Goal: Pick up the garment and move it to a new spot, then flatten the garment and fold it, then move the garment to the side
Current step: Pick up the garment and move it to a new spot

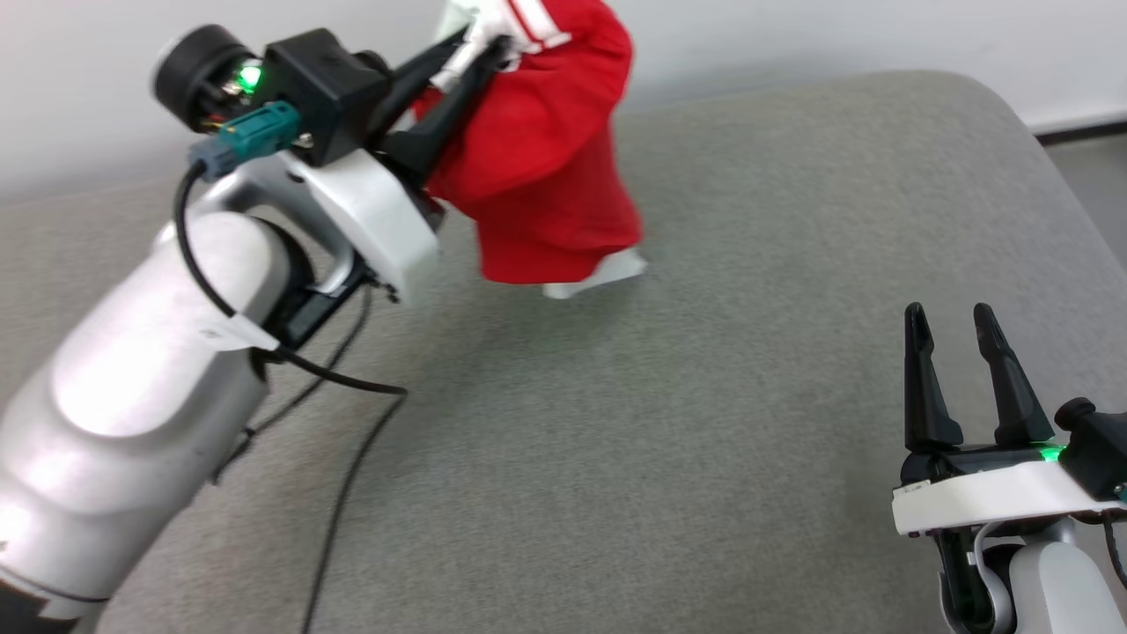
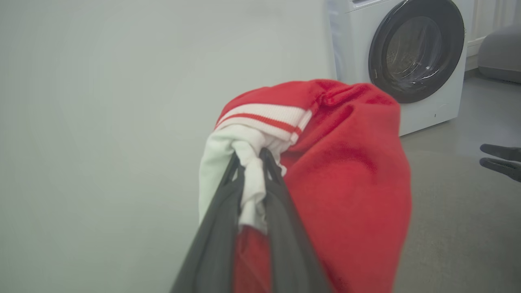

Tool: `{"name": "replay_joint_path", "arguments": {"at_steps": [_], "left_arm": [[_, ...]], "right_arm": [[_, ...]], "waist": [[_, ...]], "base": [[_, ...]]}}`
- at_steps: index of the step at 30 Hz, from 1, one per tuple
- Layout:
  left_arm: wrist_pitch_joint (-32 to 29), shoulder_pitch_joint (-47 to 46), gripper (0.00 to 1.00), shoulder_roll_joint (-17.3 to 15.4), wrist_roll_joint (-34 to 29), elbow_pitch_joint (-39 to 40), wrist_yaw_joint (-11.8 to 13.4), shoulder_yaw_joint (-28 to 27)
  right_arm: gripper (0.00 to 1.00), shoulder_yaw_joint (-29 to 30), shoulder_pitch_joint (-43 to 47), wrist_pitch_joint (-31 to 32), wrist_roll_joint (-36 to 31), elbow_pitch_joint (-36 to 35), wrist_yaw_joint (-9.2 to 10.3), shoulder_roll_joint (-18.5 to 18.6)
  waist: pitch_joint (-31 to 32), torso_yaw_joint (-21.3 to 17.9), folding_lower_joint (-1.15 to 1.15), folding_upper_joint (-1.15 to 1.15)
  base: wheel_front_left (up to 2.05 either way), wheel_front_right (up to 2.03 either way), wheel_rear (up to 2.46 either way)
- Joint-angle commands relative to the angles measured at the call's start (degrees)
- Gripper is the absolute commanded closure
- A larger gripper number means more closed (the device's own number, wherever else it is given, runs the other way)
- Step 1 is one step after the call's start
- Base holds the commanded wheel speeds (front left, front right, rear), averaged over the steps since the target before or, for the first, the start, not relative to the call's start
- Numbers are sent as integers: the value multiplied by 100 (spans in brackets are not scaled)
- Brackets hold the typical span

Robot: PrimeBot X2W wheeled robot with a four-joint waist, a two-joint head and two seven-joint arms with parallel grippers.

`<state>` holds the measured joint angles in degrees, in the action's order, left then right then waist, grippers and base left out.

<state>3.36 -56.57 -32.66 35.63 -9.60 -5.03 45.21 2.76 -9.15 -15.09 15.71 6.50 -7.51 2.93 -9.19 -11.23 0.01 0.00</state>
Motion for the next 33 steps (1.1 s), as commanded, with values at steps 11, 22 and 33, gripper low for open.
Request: {"name": "replay_joint_path", "arguments": {"at_steps": [11,22,33], "left_arm": [[454,977,100,236,651,-776,-168,309],[1026,1713,68,69,920,-2027,-234,561],[1182,1885,0,-59,879,-3106,236,84]], "right_arm": [[0,-33,-87,-12,47,-30,4,-8],[0,-115,-93,-12,-242,53,4,-8],[0,-199,111,-12,-394,201,4,-7]], "waist": [[-380,-71,-1,0],[-386,475,-1,0],[117,1085,-1,0]], "base": [[0,0,0],[0,0,0],[0,0,0]]}}
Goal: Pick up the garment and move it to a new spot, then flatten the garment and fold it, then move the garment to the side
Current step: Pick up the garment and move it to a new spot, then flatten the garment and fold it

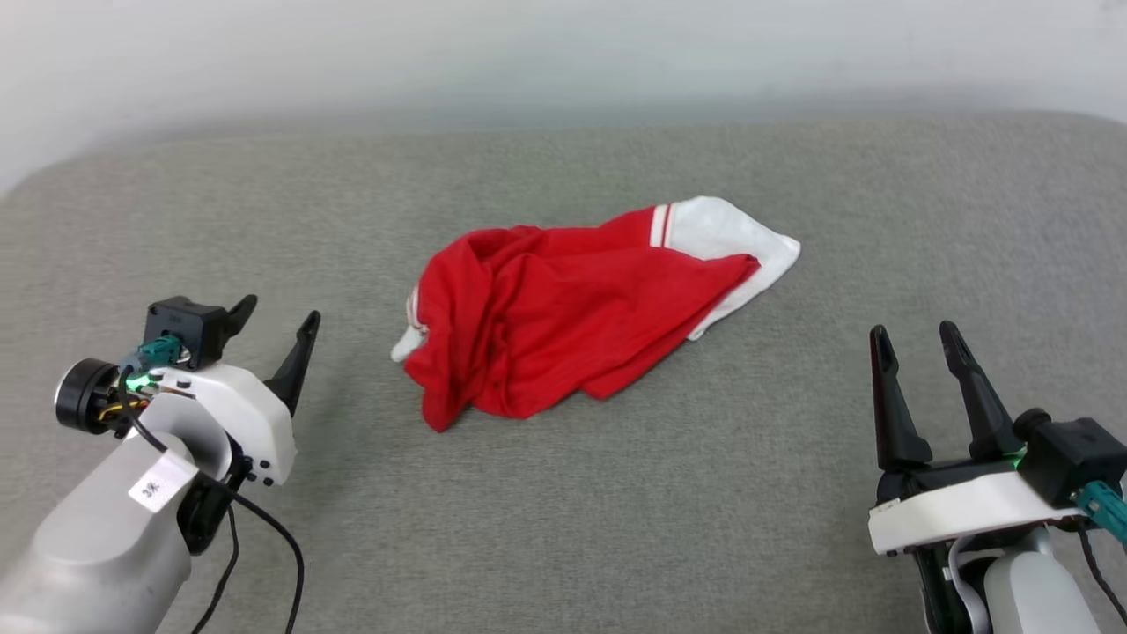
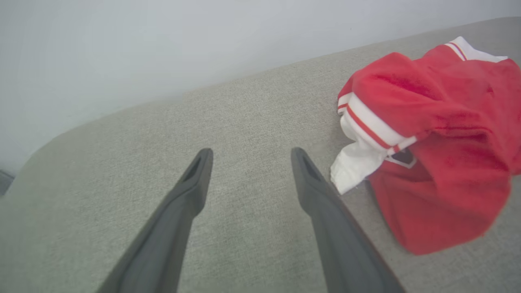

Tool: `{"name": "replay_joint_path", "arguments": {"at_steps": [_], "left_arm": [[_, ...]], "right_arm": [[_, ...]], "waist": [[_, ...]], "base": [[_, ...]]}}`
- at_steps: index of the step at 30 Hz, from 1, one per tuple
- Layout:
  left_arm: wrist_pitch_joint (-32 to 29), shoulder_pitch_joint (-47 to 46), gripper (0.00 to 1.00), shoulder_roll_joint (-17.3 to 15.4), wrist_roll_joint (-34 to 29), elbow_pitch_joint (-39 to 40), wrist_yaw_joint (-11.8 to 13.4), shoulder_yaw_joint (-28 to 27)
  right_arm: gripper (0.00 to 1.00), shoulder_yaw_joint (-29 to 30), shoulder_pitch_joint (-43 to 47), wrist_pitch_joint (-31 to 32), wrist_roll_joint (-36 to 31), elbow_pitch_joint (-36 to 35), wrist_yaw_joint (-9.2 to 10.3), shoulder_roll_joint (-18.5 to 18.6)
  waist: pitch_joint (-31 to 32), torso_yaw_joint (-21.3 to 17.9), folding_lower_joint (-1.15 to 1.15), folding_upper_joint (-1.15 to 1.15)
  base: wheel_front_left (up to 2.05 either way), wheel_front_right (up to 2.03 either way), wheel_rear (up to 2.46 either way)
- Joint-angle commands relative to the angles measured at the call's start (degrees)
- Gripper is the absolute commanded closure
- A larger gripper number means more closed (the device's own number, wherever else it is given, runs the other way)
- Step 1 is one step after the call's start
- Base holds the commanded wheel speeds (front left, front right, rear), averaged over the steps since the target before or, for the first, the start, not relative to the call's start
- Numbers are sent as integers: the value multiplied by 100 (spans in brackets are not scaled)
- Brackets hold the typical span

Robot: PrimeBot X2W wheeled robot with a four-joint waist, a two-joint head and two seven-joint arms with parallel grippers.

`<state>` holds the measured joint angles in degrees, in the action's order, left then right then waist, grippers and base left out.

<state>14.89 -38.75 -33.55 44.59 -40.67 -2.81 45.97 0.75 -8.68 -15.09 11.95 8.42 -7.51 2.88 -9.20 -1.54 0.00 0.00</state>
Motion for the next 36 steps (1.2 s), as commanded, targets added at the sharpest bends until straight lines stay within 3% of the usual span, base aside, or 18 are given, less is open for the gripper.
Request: {"name": "replay_joint_path", "arguments": {"at_steps": [1,6,13,21,28,36], "left_arm": [[34,147,0,20,-74,31,47,-46],[35,580,0,-2,-444,737,262,-565],[31,1845,0,316,-1083,2308,663,-1648],[32,3325,0,1091,-1711,3568,784,-2690],[32,3992,0,1731,-2324,3947,564,-3177],[32,3888,0,2071,-2748,3842,162,-3453]], "right_arm": [[0,12,87,-12,-28,16,4,-2],[0,42,203,-12,-57,9,4,-3],[0,-121,457,-12,18,-11,4,-1],[0,-131,675,-12,-92,-98,4,-1],[0,-178,780,-12,-157,-117,4,-2],[0,-558,712,-12,-307,46,3,-6]], "waist": [[165,162,0,0],[369,382,0,0],[649,630,0,0],[855,740,0,0],[922,811,0,0],[834,977,0,0]], "base": [[0,0,0],[0,0,0],[0,0,0],[0,0,0],[0,0,0],[0,0,0]]}}
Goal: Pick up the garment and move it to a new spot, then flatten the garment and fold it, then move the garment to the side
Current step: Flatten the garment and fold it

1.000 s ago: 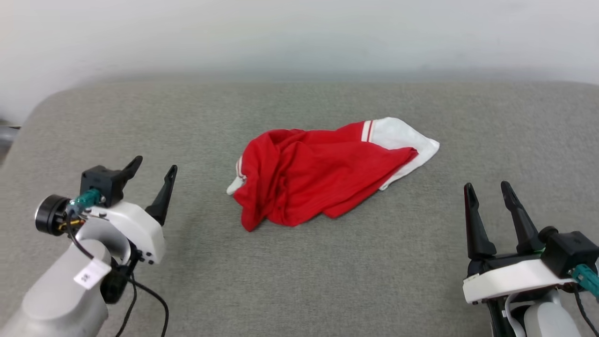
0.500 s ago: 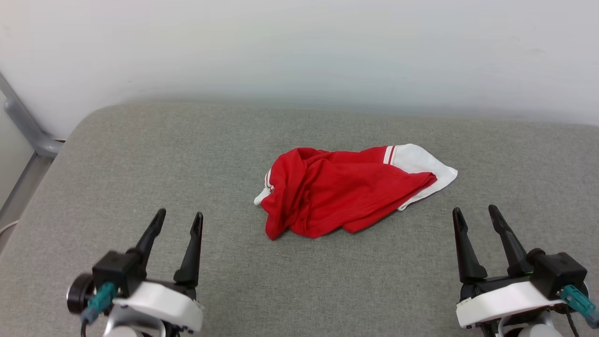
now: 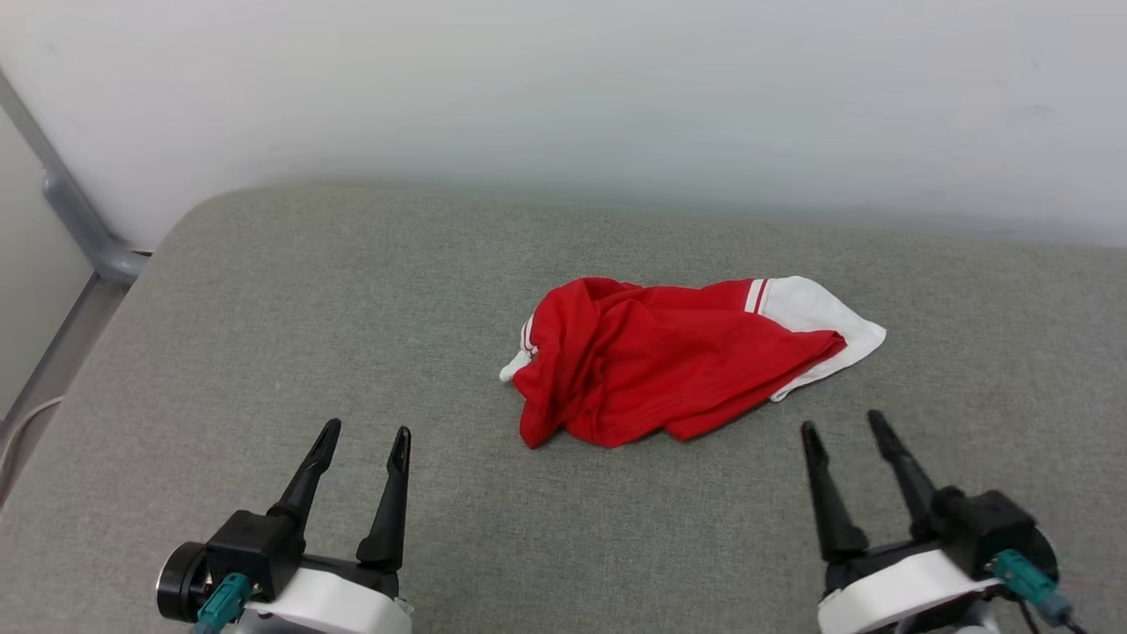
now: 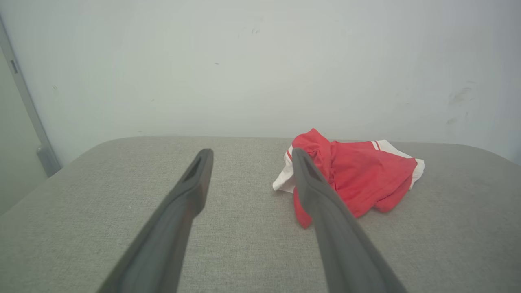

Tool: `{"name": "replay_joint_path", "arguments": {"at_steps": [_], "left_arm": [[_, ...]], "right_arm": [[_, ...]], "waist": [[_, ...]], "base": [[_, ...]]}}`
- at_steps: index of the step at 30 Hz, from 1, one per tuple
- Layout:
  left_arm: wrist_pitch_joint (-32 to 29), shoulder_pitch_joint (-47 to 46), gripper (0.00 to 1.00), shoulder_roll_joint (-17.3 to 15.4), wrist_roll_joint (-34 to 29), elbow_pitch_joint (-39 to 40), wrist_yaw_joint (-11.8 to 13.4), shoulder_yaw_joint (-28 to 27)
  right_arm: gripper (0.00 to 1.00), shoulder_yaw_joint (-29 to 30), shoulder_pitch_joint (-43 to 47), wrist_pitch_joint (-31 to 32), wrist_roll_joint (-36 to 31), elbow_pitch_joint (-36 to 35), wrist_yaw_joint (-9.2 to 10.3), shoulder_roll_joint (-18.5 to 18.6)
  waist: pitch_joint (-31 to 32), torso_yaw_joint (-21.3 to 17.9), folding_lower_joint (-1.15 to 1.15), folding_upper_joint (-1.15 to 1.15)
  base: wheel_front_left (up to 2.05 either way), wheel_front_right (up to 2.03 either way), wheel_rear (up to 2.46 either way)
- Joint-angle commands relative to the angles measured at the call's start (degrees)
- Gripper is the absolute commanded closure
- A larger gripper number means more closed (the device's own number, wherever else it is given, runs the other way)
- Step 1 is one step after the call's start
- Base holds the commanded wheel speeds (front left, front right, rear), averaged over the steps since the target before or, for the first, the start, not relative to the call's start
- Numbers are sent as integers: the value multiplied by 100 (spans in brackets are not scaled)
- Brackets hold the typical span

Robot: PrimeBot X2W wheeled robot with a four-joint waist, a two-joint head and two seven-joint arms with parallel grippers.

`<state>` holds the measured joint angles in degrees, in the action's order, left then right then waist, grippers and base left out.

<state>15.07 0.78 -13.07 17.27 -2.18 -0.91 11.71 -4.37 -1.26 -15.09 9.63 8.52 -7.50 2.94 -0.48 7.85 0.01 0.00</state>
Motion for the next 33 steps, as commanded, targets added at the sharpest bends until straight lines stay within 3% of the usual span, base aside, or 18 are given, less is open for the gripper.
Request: {"name": "replay_joint_path", "arguments": {"at_steps": [1,4,8,17,25,33], "left_arm": [[15,-92,0,44,-54,-19,-69,-64],[15,-128,0,148,-181,-48,-180,-125],[15,-207,0,286,-313,-105,-303,-198],[15,-506,0,600,-496,-316,-536,-238],[15,-675,0,804,-491,-342,-628,-129],[15,-738,0,931,-506,-340,-650,-70]], "right_arm": [[0,-128,-95,-10,-102,121,3,-10],[0,-436,-390,303,-330,317,3,71],[0,-1091,-920,1216,-260,582,3,395],[0,-3046,-2482,3541,908,835,4,1511],[0,-3912,-3421,4579,1744,1083,3,2054],[0,-4326,-3999,5228,2175,1636,3,2378]], "waist": [[-64,68,-1,0],[-208,180,-1,0],[-412,337,-1,0],[-857,834,-1,0],[-1120,1280,-1,0],[-1360,1705,-1,0]], "base": [[0,0,0],[0,0,0],[0,0,0],[0,0,0],[0,0,0],[0,0,0]]}}
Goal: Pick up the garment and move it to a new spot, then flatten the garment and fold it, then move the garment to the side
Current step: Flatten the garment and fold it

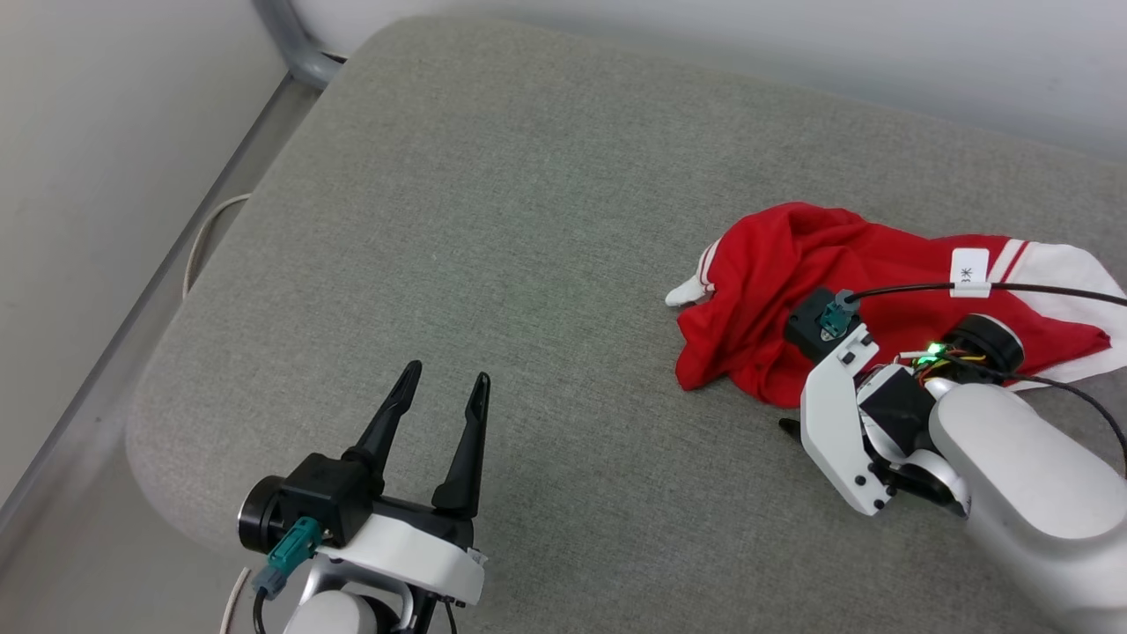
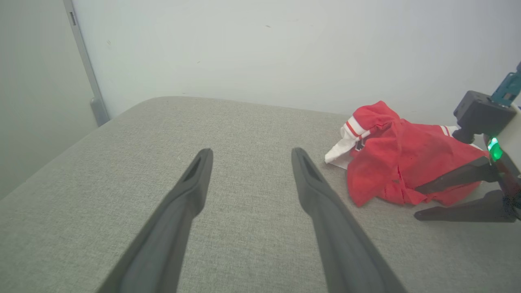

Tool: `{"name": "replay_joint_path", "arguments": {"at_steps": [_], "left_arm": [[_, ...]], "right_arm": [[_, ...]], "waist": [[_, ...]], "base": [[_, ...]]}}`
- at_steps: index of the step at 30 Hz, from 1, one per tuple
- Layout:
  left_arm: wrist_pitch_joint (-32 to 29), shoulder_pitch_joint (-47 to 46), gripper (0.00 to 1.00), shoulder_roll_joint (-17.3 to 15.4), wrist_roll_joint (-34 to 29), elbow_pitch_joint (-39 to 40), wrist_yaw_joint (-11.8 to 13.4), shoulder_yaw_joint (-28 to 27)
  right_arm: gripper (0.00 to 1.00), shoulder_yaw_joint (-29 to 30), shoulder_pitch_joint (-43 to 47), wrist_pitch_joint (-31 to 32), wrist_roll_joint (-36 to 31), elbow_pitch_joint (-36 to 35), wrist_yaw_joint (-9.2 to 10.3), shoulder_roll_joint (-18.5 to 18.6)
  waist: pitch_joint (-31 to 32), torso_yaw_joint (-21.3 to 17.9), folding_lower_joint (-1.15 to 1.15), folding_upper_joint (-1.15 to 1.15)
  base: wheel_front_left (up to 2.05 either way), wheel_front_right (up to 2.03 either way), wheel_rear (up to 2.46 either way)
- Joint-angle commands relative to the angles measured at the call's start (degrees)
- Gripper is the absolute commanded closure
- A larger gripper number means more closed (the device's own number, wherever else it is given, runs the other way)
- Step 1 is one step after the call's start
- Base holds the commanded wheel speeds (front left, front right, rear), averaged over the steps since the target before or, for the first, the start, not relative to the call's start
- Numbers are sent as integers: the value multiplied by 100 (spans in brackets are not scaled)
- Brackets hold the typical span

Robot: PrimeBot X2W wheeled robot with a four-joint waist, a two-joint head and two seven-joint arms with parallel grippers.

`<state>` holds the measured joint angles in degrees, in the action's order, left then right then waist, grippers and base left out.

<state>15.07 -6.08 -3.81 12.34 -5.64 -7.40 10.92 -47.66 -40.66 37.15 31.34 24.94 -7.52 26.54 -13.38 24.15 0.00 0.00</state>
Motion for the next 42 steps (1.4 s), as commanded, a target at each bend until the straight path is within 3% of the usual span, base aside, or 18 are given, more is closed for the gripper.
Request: {"name": "replay_joint_path", "arguments": {"at_steps": [1,4,5,6,7,13,20,27,37,42], "left_arm": [[15,-53,0,12,-16,12,-3,8],[15,-49,0,33,-25,27,-7,-23],[15,-46,0,39,-30,23,-8,-26],[15,-43,0,45,-36,20,-9,-26],[15,-38,0,47,-37,16,-10,-30],[15,38,0,46,-59,-40,-10,-85],[15,218,0,-77,-118,-66,-5,-202],[15,469,0,-206,-148,-48,-6,-344],[15,696,0,-209,-148,-30,-6,-385],[15,692,0,-184,-161,-23,-6,-377]], "right_arm": [[0,-74,-87,60,11,70,6,63],[0,-345,-38,278,164,251,5,160],[9,-431,-13,348,238,286,4,190],[67,-502,20,383,312,304,4,211],[100,-549,32,378,370,308,4,232],[100,-603,137,160,653,239,4,302],[100,-487,450,-57,909,-138,5,452],[100,-213,1143,196,1083,-638,5,882],[100,1150,2726,803,1069,-1061,5,1532],[100,2006,3643,1133,899,-1224,5,1542]], "waist": [[-90,111,0,0],[-131,174,0,0],[-134,183,0,0],[-132,187,0,0],[-127,182,0,0],[80,-2,0,0],[583,-482,0,0],[1018,-1019,0,0],[1250,-1542,0,0],[1254,-1711,0,0]], "base": [[0,0,0],[0,0,0],[0,0,0],[0,0,0],[0,0,0],[0,0,0],[0,0,0],[0,0,0],[0,0,0],[0,0,0]]}}
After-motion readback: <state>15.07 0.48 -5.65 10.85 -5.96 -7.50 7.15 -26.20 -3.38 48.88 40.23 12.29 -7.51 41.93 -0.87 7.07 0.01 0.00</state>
